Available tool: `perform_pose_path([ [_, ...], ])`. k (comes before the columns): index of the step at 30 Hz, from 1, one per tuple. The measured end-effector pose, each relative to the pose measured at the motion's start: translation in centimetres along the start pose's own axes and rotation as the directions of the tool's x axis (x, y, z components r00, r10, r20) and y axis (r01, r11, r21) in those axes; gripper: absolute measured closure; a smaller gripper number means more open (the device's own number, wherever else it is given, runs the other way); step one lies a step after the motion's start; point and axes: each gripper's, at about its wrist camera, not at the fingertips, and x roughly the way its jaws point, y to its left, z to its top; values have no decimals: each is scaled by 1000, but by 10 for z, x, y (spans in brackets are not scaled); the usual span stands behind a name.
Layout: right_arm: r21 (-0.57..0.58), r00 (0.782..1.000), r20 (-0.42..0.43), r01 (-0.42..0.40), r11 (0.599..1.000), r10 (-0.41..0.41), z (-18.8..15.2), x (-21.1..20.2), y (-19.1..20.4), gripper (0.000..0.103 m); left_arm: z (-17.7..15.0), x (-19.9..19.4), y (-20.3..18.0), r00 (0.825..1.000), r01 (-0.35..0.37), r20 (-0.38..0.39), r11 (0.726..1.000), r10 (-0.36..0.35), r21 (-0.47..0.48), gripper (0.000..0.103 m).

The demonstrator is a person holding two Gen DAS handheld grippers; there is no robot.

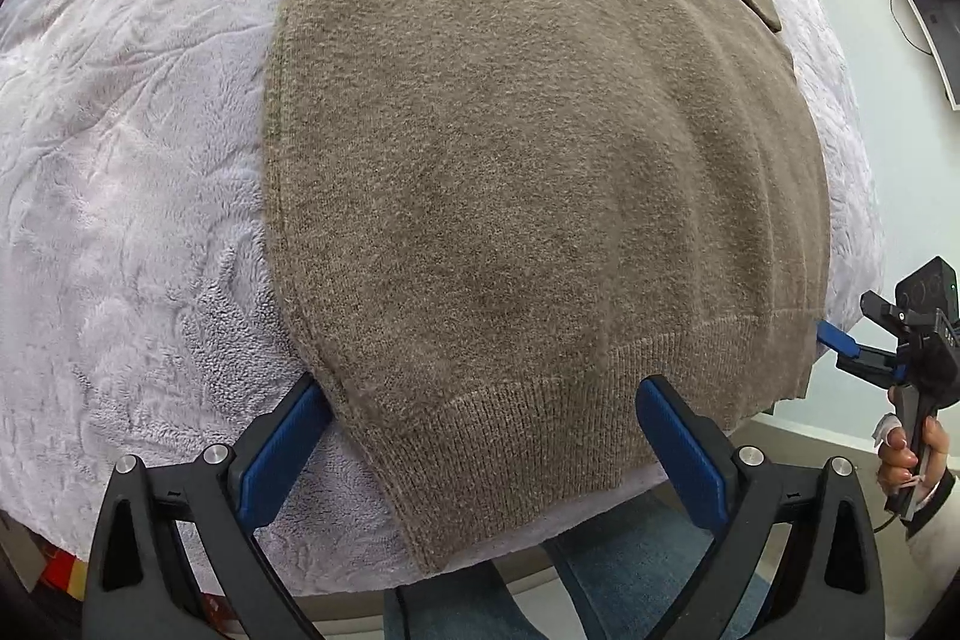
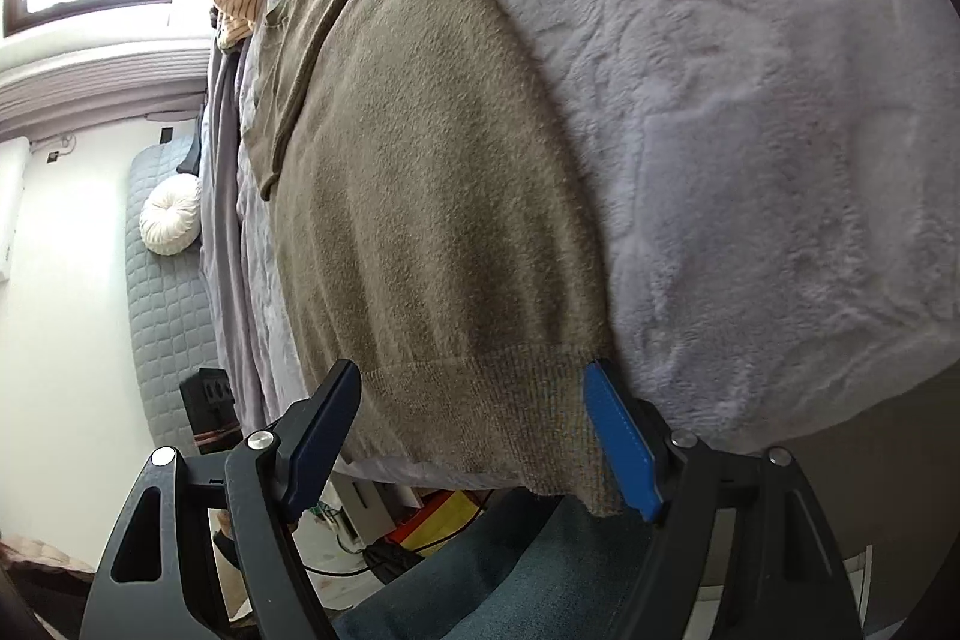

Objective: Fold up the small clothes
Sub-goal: 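Close both grippers on the sweater hem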

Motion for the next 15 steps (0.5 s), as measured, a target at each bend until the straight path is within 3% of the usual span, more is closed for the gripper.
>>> perform_pose_path([
  [3, 37, 999, -44, -26, 999, 28, 2, 10, -9, 23, 6, 4, -7, 1000, -10, -9, 1000, 10, 3, 2],
  [4, 49, 996, -64, -55, 997, 58, 1, 17, -9, 24, 7, 4, -12, 1000, -22, -9, 1000, 22, 9, 14],
  [5, 57, 993, -82, -76, 995, 81, 0, 25, -7, 24, 9, 5, -15, 999, -49, -13, 999, 50, 20, 37],
  [6, 63, 991, -89, -92, 994, 98, -2, 33, -4, 27, 11, 6, -18, 997, -68, -25, 997, 69, 31, 49],
  [8, 84, 983, -105, -145, 986, 153, -4, 46, 2, 65, 13, 4, -16, 999, -11, -46, 1000, 12, 22, 91],
  [9, 93, 980, -110, -154, 984, 164, -6, 49, 4, 94, 14, 0, -14, 998, 26, -49, 1000, -25, 11, 90],
  [11, 99, 970, -96, -212, 972, 221, -6, 47, 10, 94, 17, -15, -14, 997, 71, -29, 997, -71, 31, 91],
  [15, 85, 919, -48, -386, 919, 390, 6, 31, 36, 94, 35, -55, -6, 982, 178, 55, 984, -178, 12, 90],
])
